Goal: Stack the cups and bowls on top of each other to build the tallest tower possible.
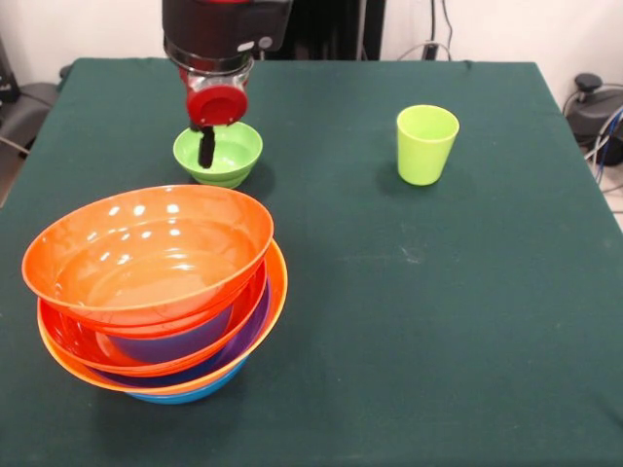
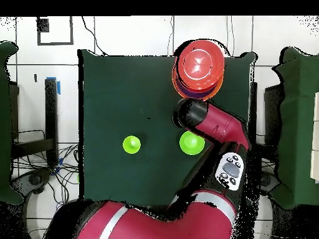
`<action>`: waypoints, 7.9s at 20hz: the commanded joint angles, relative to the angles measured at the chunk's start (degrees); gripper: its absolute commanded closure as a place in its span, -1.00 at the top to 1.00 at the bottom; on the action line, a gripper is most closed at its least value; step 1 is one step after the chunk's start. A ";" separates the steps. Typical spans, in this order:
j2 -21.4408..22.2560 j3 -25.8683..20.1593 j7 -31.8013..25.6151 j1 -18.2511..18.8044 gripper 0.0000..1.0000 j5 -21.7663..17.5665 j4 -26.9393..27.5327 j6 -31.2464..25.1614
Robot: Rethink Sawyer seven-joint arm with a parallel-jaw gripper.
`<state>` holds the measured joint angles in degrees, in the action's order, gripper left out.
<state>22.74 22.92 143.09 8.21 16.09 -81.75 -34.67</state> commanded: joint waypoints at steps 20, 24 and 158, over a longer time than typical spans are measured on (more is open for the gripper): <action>-4.09 -13.52 -3.53 4.32 1.00 -7.52 -7.12 7.56; -4.53 -14.27 -3.20 4.99 1.00 -7.90 -7.53 8.54; -3.79 -12.16 6.19 -4.48 -1.00 -0.76 -1.07 -2.00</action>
<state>21.31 18.66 143.09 3.12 13.86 -79.07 -37.26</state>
